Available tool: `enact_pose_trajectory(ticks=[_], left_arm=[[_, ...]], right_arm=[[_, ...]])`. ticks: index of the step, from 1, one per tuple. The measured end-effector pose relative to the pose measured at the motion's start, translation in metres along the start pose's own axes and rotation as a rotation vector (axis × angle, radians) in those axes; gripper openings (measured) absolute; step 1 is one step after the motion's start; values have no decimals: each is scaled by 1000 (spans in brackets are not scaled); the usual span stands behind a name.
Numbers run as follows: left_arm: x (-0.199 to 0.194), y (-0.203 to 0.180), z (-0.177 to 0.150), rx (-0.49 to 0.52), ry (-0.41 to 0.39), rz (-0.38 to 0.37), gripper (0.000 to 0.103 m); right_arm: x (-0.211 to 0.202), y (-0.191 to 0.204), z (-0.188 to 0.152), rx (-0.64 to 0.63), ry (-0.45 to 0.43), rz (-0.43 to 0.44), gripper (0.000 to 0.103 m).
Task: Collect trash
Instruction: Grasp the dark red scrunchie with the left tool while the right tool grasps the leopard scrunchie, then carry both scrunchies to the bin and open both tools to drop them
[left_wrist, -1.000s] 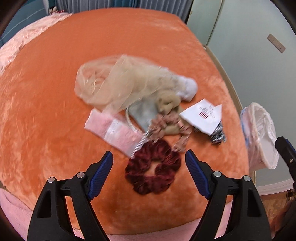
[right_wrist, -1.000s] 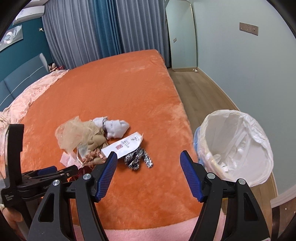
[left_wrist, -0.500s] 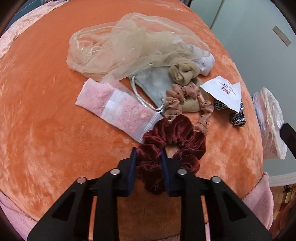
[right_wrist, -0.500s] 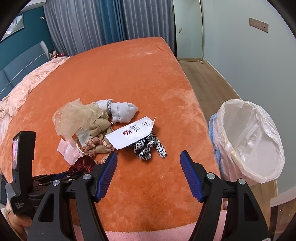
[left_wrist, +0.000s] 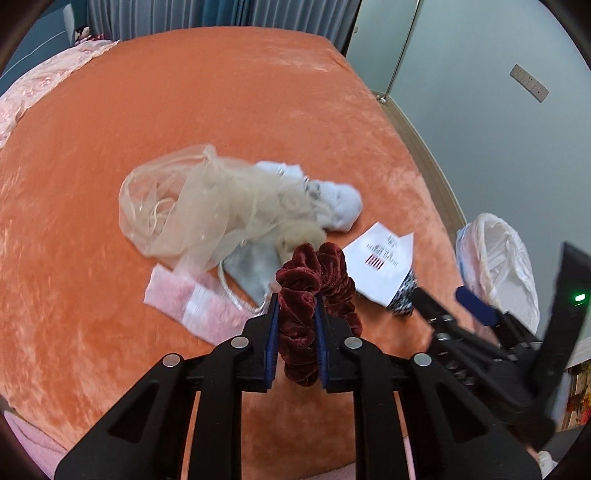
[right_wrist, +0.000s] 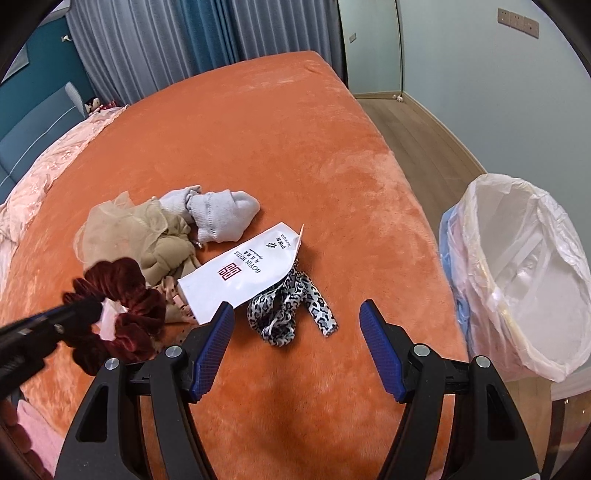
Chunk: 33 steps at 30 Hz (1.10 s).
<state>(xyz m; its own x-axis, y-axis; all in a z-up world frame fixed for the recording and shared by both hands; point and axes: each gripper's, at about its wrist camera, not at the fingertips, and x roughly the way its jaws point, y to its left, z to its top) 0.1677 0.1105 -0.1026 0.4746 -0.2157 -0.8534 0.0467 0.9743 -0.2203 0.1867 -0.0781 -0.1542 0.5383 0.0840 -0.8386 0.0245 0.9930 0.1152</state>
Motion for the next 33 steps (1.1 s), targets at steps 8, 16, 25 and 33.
enact_pose_trajectory(ticks=[8, 16, 25, 33], left_arm=[[8, -18, 22, 18, -12, -5, 16], [6, -36, 36, 43, -28, -15, 16], [-19, -93, 51, 122, -86, -75, 16], [-38, -173, 60, 234, -133, -175, 17]], right_arm=[[43, 5, 0, -27, 96, 48, 19], [3, -11, 16, 15, -6, 95, 13], [-78, -59, 43, 82, -195, 62, 13], [-129, -124, 54, 155, -297, -4, 14]])
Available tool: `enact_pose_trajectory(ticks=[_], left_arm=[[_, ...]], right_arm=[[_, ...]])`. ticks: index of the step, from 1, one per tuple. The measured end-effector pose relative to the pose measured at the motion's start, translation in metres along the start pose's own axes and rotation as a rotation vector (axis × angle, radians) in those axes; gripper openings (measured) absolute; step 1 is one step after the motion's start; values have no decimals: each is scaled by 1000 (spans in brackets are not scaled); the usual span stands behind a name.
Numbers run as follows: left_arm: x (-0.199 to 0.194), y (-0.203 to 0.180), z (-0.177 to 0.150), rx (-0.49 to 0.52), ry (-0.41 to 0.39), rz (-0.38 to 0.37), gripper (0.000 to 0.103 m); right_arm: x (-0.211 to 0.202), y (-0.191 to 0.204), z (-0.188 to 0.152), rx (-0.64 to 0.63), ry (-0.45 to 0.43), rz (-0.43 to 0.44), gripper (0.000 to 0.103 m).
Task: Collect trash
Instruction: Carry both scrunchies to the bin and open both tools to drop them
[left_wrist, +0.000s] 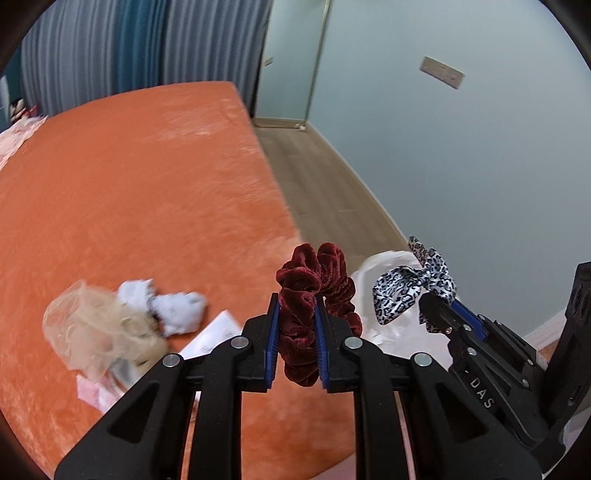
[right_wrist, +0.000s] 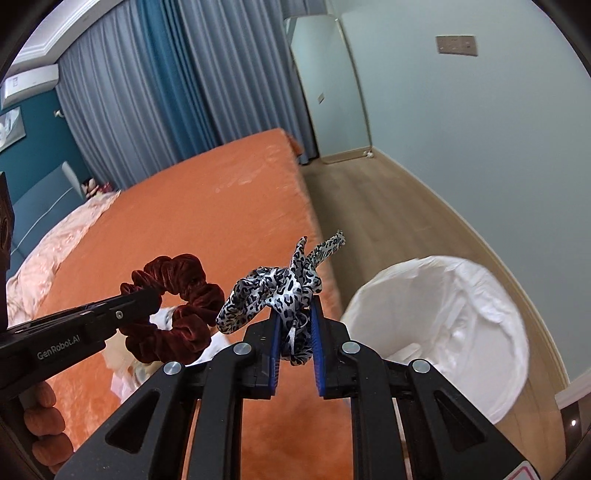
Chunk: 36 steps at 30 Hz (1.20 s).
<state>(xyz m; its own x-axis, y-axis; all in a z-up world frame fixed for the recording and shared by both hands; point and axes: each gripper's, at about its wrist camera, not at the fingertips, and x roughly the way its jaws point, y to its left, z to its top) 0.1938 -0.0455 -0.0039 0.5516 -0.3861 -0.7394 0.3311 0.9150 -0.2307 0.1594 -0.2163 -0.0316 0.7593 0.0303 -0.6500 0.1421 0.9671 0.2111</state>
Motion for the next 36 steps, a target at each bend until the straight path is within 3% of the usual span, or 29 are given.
enact_pose_trajectory(ticks=[8, 16, 17, 18, 19, 20, 22, 36], left_arm=[[16, -76, 14, 92, -2, -82, 17], [37, -121, 16, 137, 24, -111, 19], [39, -123, 16, 137, 27, -113, 19], [42, -127, 17, 134, 32, -109, 26], [43, -129, 17, 130, 34, -104, 38], [45, -129, 17, 125, 31, -98, 42], [45, -130, 18, 127, 18, -85, 46], [31, -122, 17, 116, -1, -56, 49]], right_arm=[[-24, -57, 14, 40, -46, -65, 15], [-33, -92, 17, 73, -72, -114, 20], [-33, -94, 17, 74, -71, -118, 22], [-34, -94, 18, 74, -70, -120, 26], [-34, -95, 18, 74, -69, -129, 36], [-35, -97, 18, 76, -75, -141, 46], [-38, -99, 19, 79, -87, -156, 53], [-50, -92, 15, 77, -96, -149, 62]])
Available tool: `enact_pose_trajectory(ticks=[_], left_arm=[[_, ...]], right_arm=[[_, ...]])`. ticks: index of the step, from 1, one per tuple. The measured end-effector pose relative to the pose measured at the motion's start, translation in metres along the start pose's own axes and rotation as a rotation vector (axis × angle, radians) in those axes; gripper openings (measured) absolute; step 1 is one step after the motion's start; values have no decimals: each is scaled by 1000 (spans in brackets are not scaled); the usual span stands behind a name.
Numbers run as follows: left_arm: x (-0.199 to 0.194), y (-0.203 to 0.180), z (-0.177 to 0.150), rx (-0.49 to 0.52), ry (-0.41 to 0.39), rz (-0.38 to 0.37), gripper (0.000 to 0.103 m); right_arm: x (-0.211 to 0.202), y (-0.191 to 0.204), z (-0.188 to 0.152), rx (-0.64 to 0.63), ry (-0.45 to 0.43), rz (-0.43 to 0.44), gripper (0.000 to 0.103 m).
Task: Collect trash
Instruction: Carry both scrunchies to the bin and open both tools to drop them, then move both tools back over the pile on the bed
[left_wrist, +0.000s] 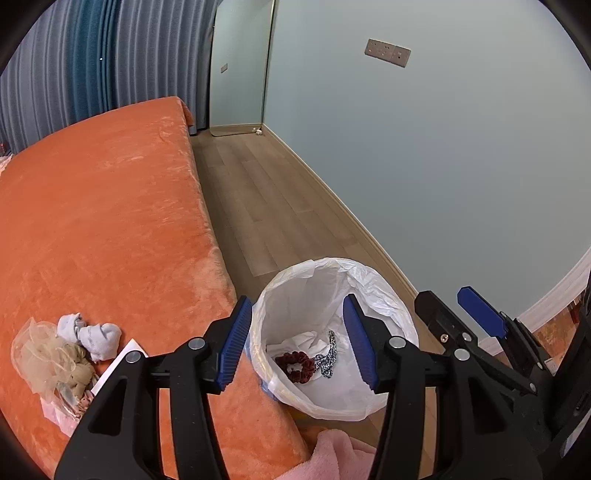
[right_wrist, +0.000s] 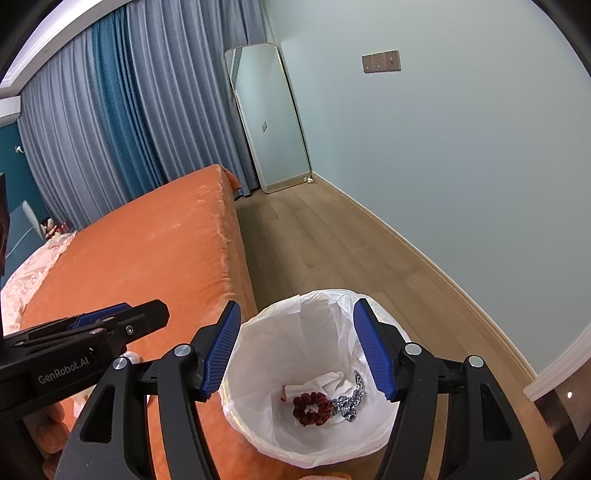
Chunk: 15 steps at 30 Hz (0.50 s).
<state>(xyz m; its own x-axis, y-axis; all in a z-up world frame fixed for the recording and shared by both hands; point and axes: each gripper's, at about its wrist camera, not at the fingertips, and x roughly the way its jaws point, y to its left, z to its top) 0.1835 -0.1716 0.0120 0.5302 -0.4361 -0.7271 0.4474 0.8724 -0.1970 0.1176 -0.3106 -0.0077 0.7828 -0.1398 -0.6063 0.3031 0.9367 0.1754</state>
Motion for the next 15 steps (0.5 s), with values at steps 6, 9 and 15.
enact_pose_trajectory(ticks=[6, 9, 15], left_arm=[[-17, 15, -3, -24, -22, 20, 52], [-25, 25, -8, -45, -32, 32, 55], [-38, 62, -22, -120, -28, 64, 57]], right_arm=[[-10, 15, -3, -4, -10, 12, 66], [-11, 29, -7, -27, 1, 22, 66], [-18, 58, -13, -79, 8, 49, 66]])
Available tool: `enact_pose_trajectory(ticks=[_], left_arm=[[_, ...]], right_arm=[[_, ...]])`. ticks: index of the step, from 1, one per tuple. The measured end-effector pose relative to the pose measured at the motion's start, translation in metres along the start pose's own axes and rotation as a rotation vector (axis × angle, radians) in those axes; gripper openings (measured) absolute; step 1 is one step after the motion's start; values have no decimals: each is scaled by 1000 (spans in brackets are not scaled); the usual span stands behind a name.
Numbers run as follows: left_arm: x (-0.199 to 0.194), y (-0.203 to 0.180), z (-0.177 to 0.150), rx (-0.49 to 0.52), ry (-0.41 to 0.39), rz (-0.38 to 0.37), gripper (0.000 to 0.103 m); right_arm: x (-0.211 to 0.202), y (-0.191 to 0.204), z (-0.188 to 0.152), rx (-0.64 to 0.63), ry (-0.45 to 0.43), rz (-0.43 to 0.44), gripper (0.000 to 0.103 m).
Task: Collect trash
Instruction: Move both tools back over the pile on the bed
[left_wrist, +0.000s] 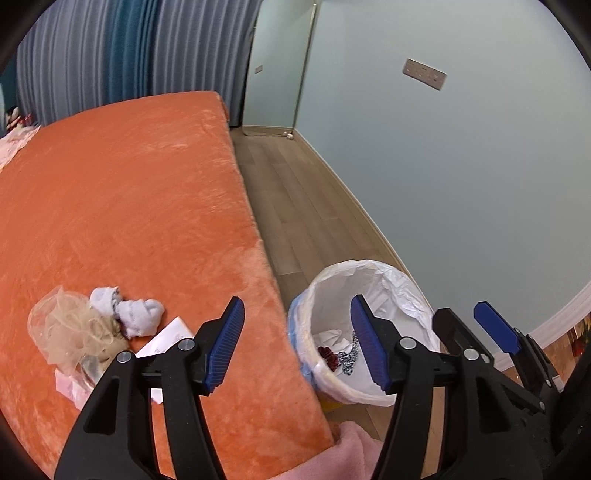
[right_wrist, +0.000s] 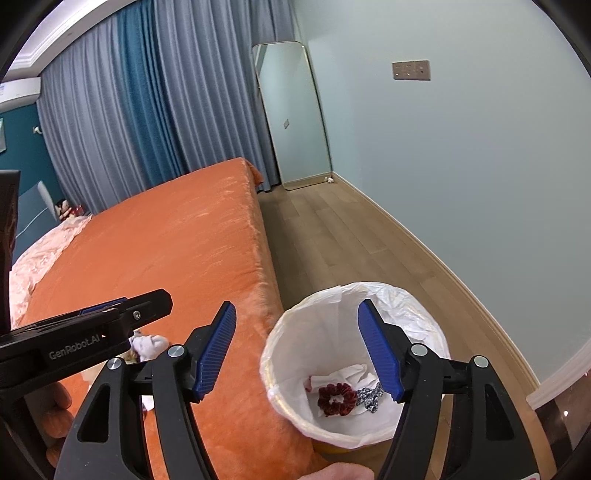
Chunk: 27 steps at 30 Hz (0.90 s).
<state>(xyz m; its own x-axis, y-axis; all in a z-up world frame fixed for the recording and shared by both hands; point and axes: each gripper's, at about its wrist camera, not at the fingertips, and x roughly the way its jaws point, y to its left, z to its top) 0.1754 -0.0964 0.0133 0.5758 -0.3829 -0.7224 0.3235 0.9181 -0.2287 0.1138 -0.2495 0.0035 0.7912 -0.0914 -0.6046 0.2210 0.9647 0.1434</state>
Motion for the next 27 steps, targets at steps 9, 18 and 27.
enact_pose_trajectory(ticks=[9, 18, 27], left_arm=[[-22, 79, -20, -125, -10, 95, 67], [-25, 180, -61, -311, 55, 218, 72], [-5, 258, -105, -465, 170, 297, 72]], right_arm=[[1, 50, -12, -51, 29, 56, 67], [17, 110, -47, -130, 103, 122, 67], [50, 165, -98, -200, 223, 169, 67]])
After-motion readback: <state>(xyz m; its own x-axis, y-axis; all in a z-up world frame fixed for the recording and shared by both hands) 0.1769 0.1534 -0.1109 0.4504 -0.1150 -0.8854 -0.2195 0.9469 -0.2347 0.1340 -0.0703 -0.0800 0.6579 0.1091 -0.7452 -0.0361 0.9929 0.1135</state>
